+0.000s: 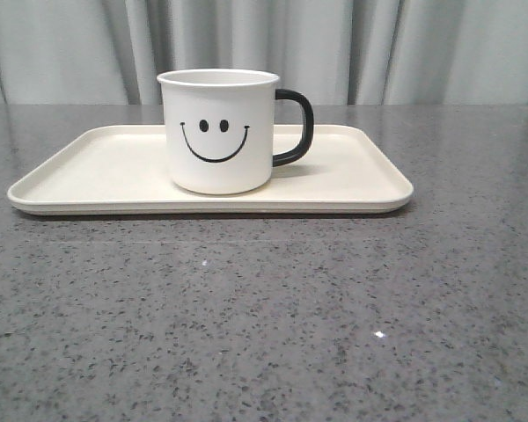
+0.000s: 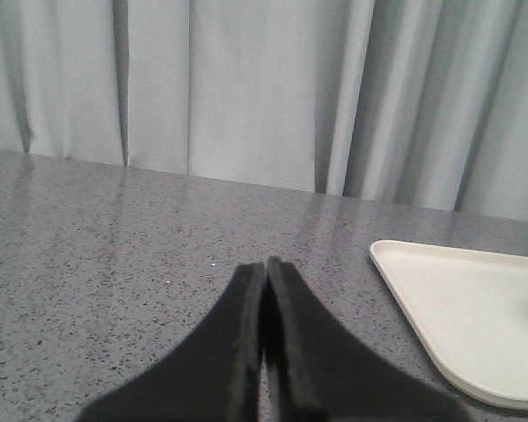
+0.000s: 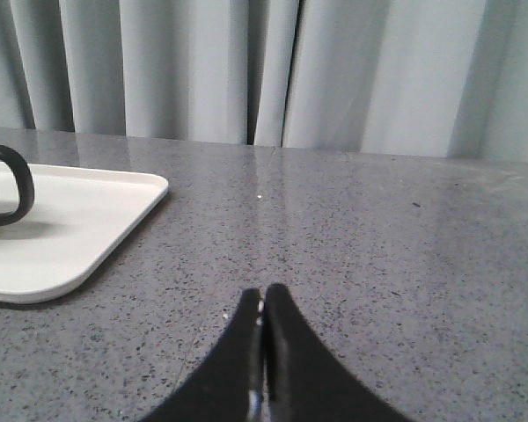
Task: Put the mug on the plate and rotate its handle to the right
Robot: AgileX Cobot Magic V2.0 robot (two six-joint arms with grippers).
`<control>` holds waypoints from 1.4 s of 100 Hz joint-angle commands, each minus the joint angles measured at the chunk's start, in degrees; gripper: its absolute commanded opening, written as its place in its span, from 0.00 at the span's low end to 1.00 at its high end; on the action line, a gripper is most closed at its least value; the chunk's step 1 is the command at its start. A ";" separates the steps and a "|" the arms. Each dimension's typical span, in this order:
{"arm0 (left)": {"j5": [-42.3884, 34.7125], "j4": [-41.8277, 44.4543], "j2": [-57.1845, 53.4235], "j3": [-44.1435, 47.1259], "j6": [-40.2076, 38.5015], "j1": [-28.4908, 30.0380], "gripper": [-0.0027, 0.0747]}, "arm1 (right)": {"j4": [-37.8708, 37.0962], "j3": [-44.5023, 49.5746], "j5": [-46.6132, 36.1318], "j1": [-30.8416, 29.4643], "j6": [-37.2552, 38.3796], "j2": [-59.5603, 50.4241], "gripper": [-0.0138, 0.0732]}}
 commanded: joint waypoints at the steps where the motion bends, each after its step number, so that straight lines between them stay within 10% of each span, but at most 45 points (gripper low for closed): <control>1: -4.75 -0.40 -1.73 0.61 -0.18 0.08 0.01 | 1.01 0.13 -3.96 -0.29 -0.48 -1.14 0.08; 140: -4.75 -0.40 -1.73 0.61 -0.18 0.08 0.01 | 0.48 0.12 -4.10 -1.50 -0.61 -1.14 0.08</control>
